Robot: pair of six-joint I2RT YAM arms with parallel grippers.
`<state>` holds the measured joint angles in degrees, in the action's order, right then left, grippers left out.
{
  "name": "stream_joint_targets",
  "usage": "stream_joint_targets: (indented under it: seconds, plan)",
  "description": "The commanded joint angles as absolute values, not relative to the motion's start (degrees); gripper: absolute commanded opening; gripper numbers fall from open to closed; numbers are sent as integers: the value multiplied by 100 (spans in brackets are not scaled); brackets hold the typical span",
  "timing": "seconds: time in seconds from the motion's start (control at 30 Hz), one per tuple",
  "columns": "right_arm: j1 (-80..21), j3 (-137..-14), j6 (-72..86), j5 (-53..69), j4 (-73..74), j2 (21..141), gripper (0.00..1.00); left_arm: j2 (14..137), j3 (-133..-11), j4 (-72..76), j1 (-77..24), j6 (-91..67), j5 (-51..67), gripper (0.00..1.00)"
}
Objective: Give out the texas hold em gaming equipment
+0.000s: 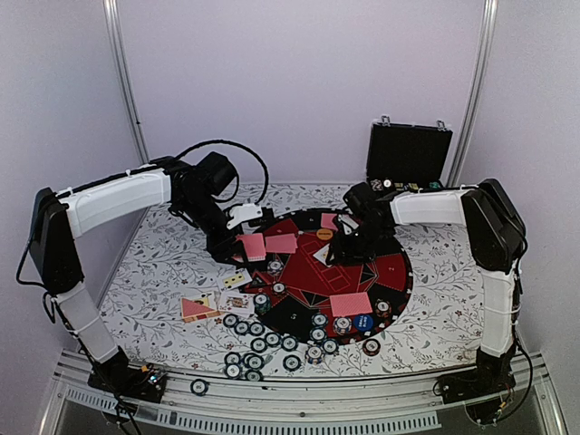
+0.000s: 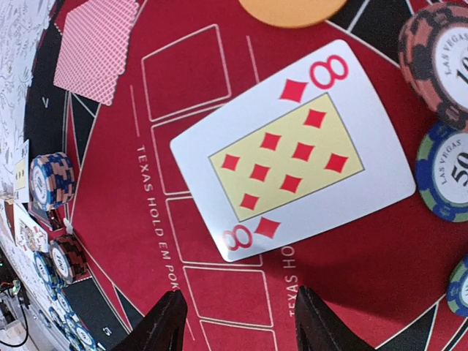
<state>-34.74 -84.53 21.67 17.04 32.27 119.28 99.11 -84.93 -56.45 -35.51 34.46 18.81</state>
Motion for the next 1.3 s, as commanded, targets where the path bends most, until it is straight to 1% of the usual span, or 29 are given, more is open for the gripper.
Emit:
stream_joint_targets:
  seconds: [0.0, 0.33, 0.57, 0.97, 1.1, 1.27]
  plan:
    - [-3433, -8524, 2208, 2095, 2912, 11946, 54, 9849, -8620, -5643, -3524, 3454, 1987, 14]
    - [-3355, -8759, 2232, 2477, 2804, 12467, 53, 9828, -8622, -5647, -3524, 3439, 1975, 14]
    - [-3323, -8747, 2249, 2602, 2721, 12601, 53, 9831, -8635, -5643, -3524, 3444, 1962, 14]
    - [-3324, -9136, 2372, 3108, 2577, 12902, 51, 9870, -8714, -5670, -3524, 3428, 1956, 14]
    - [-3322, -9186, 2363, 3302, 2591, 12725, 50, 9894, -8741, -5685, -3524, 3391, 1973, 14]
    - [-3322, -8844, 2587, 4011, 1978, 11943, 58, 9894, -8656, -5732, -3524, 3361, 1975, 14]
